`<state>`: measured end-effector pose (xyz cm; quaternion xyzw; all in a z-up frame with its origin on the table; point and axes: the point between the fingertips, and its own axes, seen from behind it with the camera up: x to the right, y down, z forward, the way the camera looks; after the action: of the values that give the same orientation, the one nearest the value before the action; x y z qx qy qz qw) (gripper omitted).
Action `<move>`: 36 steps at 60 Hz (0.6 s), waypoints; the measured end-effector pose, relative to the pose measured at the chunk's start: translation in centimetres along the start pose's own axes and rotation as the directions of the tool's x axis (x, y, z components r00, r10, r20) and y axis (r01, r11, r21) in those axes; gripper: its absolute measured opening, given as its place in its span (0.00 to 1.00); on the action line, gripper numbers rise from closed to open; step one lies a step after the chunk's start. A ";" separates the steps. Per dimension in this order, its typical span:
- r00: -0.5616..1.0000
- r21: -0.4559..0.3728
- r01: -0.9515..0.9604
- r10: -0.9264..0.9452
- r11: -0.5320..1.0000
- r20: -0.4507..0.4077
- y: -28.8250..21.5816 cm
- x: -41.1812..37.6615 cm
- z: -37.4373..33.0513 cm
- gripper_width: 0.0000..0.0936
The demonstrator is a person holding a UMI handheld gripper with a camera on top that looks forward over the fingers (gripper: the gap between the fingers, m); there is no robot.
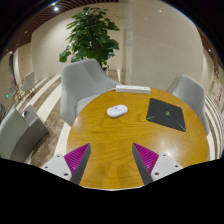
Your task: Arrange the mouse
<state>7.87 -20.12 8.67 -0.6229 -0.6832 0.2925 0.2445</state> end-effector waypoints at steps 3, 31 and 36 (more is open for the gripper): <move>1.000 -0.001 -0.011 0.011 1.000 -0.011 -0.5 0.0 1.6 0.93; 0.998 -0.002 -0.035 0.035 0.999 -0.054 -4.8 0.1 15.8 0.93; 0.998 -0.003 -0.046 0.046 0.999 -0.049 -5.6 0.1 18.0 0.93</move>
<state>-8.65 -22.04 -0.11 -0.6461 -0.6629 0.2812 0.2532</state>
